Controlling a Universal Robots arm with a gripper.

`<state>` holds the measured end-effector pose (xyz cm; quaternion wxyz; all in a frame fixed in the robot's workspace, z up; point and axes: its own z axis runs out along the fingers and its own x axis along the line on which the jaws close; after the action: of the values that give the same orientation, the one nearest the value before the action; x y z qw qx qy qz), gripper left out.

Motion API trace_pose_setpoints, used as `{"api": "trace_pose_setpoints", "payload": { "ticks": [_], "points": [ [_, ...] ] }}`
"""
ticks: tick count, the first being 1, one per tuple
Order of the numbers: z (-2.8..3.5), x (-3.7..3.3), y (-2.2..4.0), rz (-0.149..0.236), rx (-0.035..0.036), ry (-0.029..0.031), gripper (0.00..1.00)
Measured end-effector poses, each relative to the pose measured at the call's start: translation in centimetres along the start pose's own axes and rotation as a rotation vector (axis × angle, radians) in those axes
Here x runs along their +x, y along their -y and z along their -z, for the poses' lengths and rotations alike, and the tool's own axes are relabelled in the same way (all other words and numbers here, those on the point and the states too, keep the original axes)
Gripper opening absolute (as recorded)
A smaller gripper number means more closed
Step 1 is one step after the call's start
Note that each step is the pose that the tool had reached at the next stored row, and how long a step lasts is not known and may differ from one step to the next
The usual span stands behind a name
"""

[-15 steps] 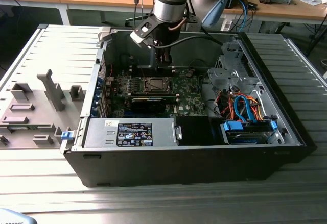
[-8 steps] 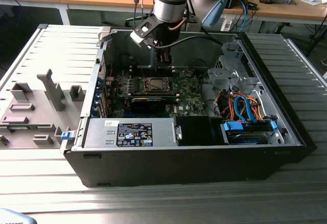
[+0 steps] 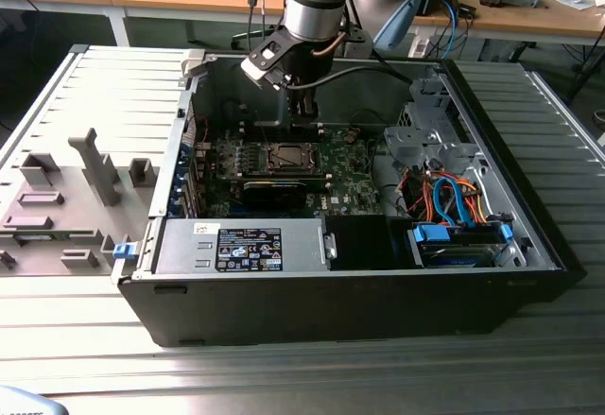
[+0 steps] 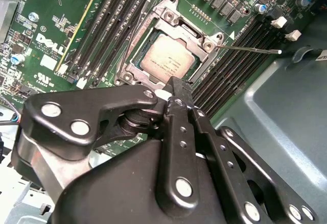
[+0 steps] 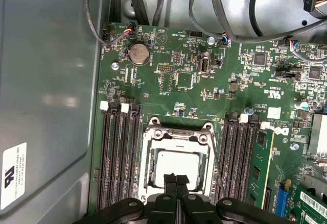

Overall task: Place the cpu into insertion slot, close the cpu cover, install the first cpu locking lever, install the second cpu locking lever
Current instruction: 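Install the first cpu locking lever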

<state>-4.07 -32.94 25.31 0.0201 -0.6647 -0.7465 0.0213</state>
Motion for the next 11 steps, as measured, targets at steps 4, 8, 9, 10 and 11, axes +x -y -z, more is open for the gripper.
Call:
{"api": "trace_pose_setpoints", "payload": {
  "ticks": [4, 8, 9, 10, 11],
  "points": [
    [0.00, 0.00, 0.00, 0.040, 0.0001, 0.0023, 0.11],
    [0.00, 0.00, 0.00, 0.088, 0.0001, 0.0051, 0.11],
    [0.00, 0.00, 0.00, 0.095, 0.0001, 0.0055, 0.11],
    [0.00, 0.00, 0.00, 0.103, 0.0001, 0.0060, 0.11],
    [0.00, 0.00, 0.00, 0.115, 0.0002, 0.0067, 0.11]
  ]
}}
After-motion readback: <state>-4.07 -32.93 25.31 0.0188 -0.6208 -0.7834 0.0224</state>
